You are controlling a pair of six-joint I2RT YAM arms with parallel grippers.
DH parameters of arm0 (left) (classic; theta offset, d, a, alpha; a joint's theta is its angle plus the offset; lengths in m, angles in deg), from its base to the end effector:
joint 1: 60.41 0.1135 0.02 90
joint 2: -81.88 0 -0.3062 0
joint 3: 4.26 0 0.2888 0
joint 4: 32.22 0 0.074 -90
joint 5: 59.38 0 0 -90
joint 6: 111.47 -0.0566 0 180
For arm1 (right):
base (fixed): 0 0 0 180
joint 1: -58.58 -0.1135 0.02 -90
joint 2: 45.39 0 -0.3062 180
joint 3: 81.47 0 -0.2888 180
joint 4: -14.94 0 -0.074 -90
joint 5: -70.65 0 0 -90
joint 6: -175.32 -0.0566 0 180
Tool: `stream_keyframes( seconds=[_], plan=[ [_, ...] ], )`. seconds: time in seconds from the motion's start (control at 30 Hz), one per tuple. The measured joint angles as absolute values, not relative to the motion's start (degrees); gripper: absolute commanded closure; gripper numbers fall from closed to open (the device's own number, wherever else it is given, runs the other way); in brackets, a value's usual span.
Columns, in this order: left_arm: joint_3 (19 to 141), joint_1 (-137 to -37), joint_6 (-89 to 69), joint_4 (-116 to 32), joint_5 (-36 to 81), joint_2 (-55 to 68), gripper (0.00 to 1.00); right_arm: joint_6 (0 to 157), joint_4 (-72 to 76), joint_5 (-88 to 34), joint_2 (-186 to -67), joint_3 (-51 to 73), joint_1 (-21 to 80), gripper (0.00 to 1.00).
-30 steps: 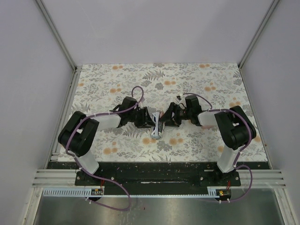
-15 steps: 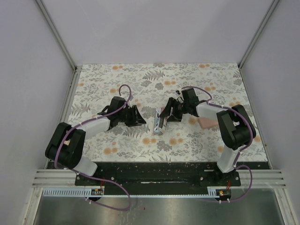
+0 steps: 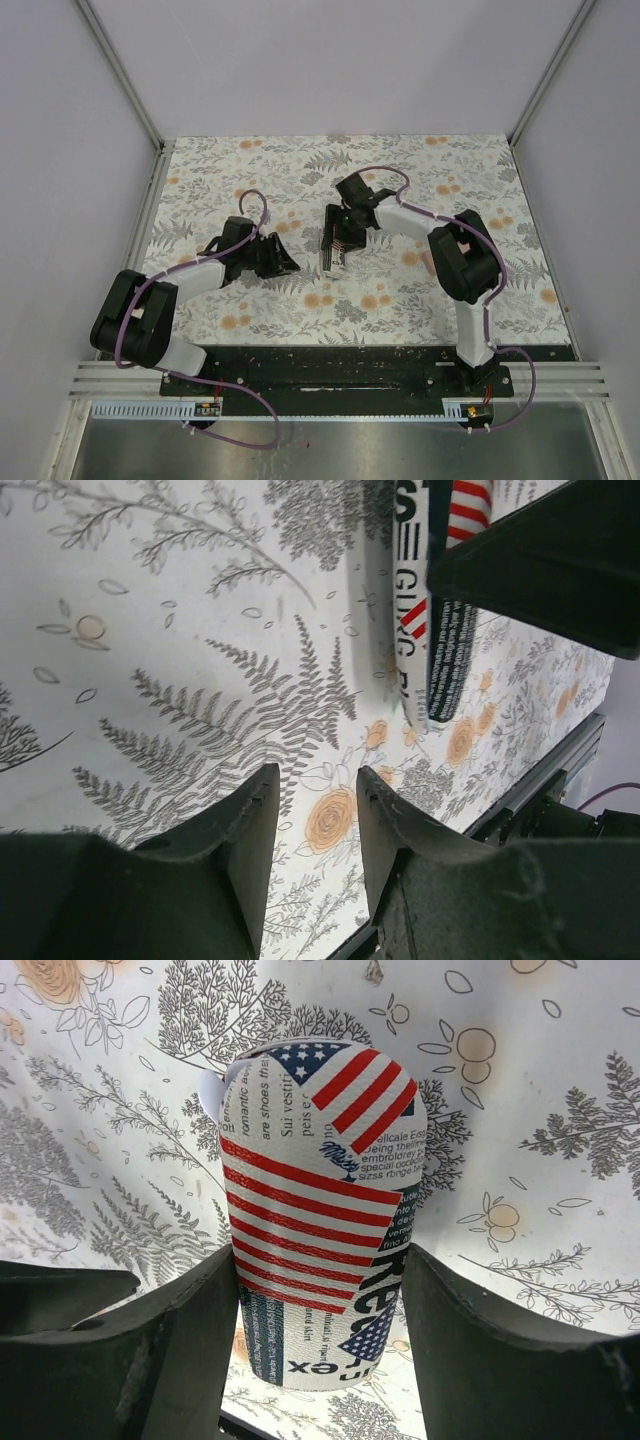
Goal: Organize the sunglasses
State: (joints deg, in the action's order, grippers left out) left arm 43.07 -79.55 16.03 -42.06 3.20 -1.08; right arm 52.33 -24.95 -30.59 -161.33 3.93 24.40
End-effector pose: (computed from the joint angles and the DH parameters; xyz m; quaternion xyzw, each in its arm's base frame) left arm 0.2790 -0.1244 0.1606 -0.0548 0.9019 -0.3677 0.2200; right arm 0.3953 0.2818 0.1702 -0.0343 0.9637 0.2158 0.1535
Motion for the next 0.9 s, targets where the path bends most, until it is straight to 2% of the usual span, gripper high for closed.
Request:
stream_keyframes(
  seconds=[0.4, 0.47, 0.53, 0.6, 0.9],
  plan=[
    [39.98, -78.41, 15.81, -41.05, 2.87, 0.62, 0.6, 55.93, -36.08, -15.55, -165.55, -5.52, 18.54, 0.41],
    [39.98, -78.41, 15.75, -41.08, 2.7, 0.93, 0.6, 56.81, -37.37, -12.84, -165.22, -5.38, 18.5, 0.31],
    [39.98, -78.41, 15.53, -41.12, 2.57, 1.15, 0.59, 57.81, -38.57, -9.91, -164.39, -4.55, 18.68, 0.11],
    [39.98, -78.41, 15.2, -41.12, 2.52, 1.26, 0.59, 59.06, -40.25, -7.53, -163.12, -2.7, 18.92, 0.01],
    [39.83, -78.41, 14.57, -41.12, 2.09, 1.72, 0.58, 62.2, -43.36, -6.16, -158.51, 3.82, 19.64, 0.01]
  ],
)
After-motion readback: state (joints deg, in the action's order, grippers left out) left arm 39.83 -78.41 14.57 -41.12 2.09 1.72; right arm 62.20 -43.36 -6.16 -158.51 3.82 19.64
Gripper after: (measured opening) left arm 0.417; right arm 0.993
